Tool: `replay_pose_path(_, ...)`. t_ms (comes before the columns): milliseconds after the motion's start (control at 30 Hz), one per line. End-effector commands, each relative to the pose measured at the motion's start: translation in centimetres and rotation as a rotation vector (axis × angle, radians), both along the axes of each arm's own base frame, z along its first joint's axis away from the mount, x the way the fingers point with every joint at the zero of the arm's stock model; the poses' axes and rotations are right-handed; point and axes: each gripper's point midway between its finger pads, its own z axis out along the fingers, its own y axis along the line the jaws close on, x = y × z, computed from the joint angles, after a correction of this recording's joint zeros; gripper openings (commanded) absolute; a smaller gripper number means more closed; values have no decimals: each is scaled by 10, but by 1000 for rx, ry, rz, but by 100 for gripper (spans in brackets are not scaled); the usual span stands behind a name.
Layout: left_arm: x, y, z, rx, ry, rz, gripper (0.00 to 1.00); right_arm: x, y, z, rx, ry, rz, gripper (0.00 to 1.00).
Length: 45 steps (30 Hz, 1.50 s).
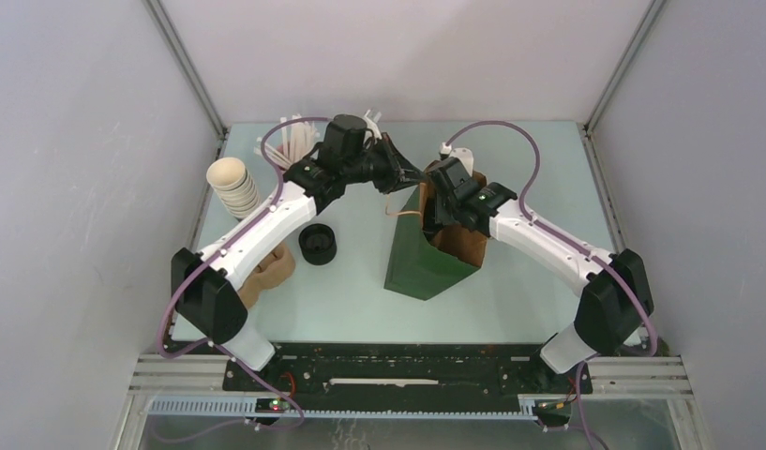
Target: Pack the takeout coffee
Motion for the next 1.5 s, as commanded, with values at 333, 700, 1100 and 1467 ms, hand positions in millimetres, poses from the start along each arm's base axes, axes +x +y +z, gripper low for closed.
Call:
replay_pose_path(333, -4, 24, 7, -38, -18, 33, 0, -32, 34, -21, -1, 65, 116, 32)
replay_pose_path(700, -7, 49, -9, 5, 4, 85, 0, -62, 36, -69, -84, 243, 154, 30)
replay_pose_path(1100, -12, 62, -28, 27, 34, 90, 0, -115, 25, -103, -186, 492, 208, 31)
replay_pose_path(1467, -13, 70, -36, 40, 58, 91, 0, -120, 31, -136, -266, 662, 209, 31)
